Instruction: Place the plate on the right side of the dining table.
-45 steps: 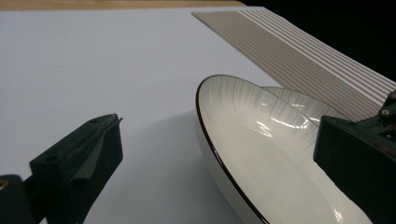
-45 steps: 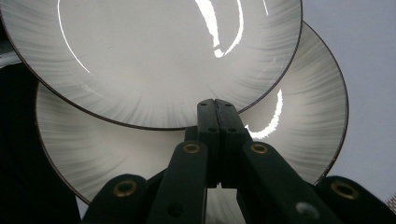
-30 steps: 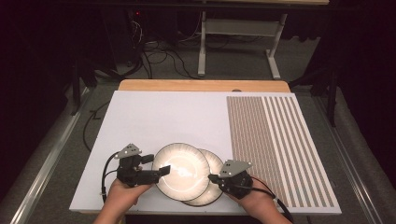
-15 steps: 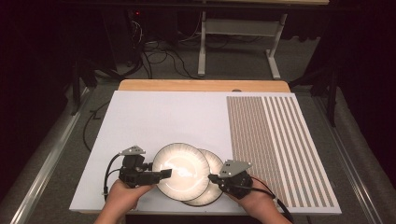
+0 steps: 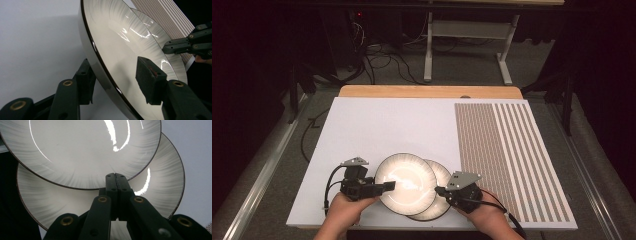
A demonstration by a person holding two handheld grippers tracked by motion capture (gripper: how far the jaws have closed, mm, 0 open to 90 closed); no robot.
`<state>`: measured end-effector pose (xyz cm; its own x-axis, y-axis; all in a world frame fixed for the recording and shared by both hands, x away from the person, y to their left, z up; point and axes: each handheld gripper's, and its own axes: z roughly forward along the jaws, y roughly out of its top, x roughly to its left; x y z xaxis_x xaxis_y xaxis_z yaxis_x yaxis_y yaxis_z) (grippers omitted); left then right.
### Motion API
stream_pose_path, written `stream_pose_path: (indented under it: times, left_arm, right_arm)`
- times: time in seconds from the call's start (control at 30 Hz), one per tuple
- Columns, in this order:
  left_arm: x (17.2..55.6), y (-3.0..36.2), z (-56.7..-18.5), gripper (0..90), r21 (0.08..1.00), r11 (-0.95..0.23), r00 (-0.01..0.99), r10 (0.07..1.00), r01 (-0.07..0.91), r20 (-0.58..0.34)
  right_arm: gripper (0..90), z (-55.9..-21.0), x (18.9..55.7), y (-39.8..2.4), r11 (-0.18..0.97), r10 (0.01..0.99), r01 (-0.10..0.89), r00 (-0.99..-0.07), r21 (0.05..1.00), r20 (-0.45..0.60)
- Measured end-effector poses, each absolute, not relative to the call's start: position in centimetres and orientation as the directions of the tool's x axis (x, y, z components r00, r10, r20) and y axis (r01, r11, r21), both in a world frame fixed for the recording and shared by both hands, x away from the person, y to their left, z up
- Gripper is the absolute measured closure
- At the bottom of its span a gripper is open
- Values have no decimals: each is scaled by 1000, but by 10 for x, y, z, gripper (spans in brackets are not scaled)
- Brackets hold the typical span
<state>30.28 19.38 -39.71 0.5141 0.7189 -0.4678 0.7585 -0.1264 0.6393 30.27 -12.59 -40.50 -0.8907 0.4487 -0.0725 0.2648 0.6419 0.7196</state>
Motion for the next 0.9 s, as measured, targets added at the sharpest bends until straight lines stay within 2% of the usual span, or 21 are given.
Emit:
stream_pose_path:
  times: [0.37,0.9]
  left_arm:
    - [304,196,-399,601,628,-116,498,725,769,-475]
    - [304,198,-398,651,636,-97,492,725,765,-482]
  right_arm:
    - [900,-405,303,-126,642,450,266,-890,719,-73]
    - [900,-405,303,-126,642,452,268,-889,718,-72]
